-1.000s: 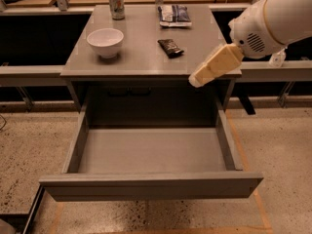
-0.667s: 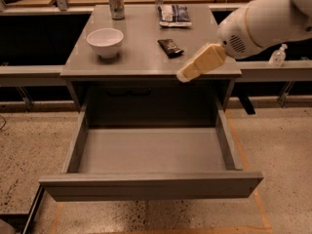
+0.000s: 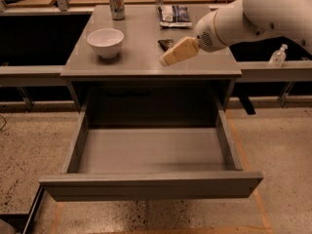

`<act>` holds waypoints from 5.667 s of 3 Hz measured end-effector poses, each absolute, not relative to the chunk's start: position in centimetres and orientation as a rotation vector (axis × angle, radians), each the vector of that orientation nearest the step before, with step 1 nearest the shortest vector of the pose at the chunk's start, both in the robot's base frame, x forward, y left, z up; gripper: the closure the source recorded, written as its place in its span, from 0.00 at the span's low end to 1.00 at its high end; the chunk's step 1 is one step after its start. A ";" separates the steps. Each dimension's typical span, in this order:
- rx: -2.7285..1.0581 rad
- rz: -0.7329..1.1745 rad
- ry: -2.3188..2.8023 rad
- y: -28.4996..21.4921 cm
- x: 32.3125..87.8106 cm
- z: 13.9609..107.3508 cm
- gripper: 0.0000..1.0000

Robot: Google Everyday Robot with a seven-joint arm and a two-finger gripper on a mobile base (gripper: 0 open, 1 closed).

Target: Place rxbar chocolate into top drawer

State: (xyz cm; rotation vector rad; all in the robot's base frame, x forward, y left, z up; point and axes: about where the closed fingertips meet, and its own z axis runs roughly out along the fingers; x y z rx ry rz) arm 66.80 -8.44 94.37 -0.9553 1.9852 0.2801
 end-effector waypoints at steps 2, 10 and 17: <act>-0.910 0.288 1.992 -8.2 67.8 93.3 0.00; -0.677 0.363 1.897 -6.3 84.4 85.0 0.00; -0.996 0.446 1.888 -4.8 77.7 91.0 1.00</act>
Offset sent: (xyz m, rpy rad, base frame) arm 0.0215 0.0008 -0.0215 0.0558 0.0005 -0.0824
